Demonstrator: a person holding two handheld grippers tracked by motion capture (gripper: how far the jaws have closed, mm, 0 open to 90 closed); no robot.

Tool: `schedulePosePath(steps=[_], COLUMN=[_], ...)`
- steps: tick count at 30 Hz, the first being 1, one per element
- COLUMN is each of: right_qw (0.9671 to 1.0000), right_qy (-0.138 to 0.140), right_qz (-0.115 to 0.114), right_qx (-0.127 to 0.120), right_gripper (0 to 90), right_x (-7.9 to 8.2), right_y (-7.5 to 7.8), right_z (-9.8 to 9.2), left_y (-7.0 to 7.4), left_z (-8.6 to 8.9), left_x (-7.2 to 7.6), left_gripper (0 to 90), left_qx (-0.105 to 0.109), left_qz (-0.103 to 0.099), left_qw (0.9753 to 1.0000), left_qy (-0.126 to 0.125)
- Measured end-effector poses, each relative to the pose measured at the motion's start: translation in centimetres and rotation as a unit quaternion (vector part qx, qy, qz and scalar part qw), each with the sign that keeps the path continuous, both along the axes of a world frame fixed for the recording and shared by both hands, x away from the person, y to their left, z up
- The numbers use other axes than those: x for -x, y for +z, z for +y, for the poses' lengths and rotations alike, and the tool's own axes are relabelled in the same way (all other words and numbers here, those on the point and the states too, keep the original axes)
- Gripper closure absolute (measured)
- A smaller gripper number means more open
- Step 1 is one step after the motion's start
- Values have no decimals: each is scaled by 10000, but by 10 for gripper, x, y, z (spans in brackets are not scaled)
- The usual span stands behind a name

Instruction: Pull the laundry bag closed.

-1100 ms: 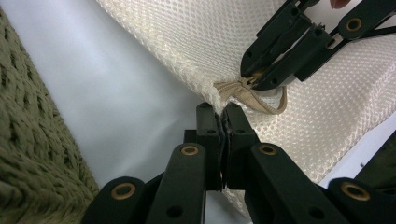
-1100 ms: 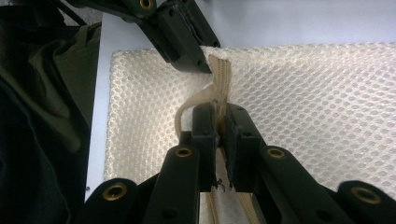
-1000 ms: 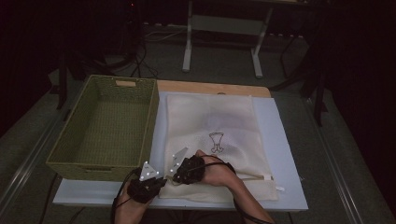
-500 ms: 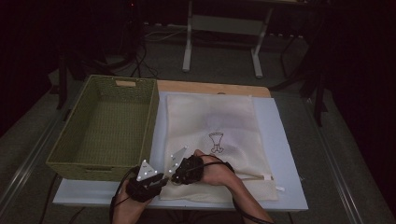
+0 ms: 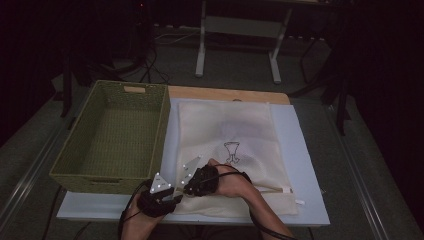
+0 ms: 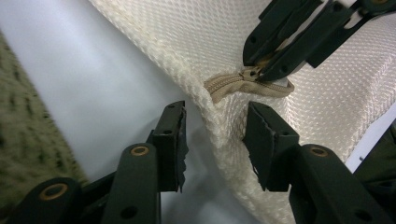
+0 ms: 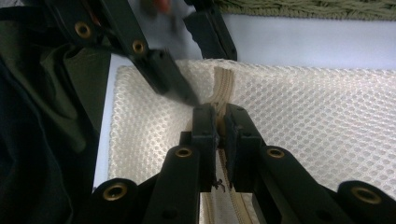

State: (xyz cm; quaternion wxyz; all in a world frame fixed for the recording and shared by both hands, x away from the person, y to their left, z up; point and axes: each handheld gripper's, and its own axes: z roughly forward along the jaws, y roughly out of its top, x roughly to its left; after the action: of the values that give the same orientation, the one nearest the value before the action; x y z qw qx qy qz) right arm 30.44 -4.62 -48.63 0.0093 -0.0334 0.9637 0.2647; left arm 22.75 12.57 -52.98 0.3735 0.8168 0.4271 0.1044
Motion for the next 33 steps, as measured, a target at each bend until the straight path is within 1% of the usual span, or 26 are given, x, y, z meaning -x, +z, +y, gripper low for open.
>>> schedulePosePath(steps=[2, 4, 6, 8, 10, 13, 14, 16, 18, 21, 22, 24, 27, 29, 31, 33], right_qw=[10000, 10000, 10000, 10000, 9999, 9999, 9999, 9999, 9999, 9997, 9997, 9997, 9996, 9995, 9994, 9995], right_qy=[14, 13, 15, -1, -21, -73, -89, -89, -93, -96, -94, -96, -102, -142, -152, -174], right_qz=[-5, -2, -24, -52, -80, -107, -77, -77, -116, -215, -217, -202, -237, -281, -294, -263], right_qx=[12, -6, 22, 70, 101, 88, 46, 24, -33, -37, -47, -47, -70, -71, -60, -95], right_gripper=[833, 833, 833, 834, 835, 839, 839, 840, 840, 842, 842, 842, 842, 842, 841, 842], right_x=[0, 0, 0, 0, 0, -1, -1, 0, 1, 3, 3, 3, 4, 5, 5, 4], right_y=[0, 0, -1, -4, -6, -10, -10, -10, -9, -7, -7, -7, -7, -7, -8, -7], right_z=[0, 0, 0, -1, -2, -3, -4, -6, -8, -9, -9, -9, -9, -8, -7, -6], left_y=[0, 0, 1, 2, 2, 5, 5, 5, 6, 7, 7, 7, 7, 7, 6, 5], left_z=[-1, 0, 0, 0, 0, 2, 3, 4, 5, 7, 8, 8, 9, 8, 8, 9], left_x=[-1, -3, -4, -4, -4, -4, -4, -4, -4, -5, -5, -4, -4, -4, -3, -3], left_gripper=[611, 706, 829, 865, 874, 879, 879, 880, 880, 880, 880, 880, 879, 879, 876, 859], left_qx=[48, 61, 122, 143, 184, 268, 277, 339, 447, 506, 557, 554, 582, 540, 472, 509], left_qz=[14, 69, 103, 161, 168, 184, 184, 194, 190, 213, 223, 213, 224, 223, 179, 165], left_qw=[10000, 9999, 9999, 9998, 9997, 9995, 9994, 9992, 9988, 9985, 9982, 9982, 9980, 9983, 9987, 9986], left_qy=[-23, -53, -40, -36, -11, 13, 11, 6, -4, 34, 64, 62, 68, 86, 64, 41])
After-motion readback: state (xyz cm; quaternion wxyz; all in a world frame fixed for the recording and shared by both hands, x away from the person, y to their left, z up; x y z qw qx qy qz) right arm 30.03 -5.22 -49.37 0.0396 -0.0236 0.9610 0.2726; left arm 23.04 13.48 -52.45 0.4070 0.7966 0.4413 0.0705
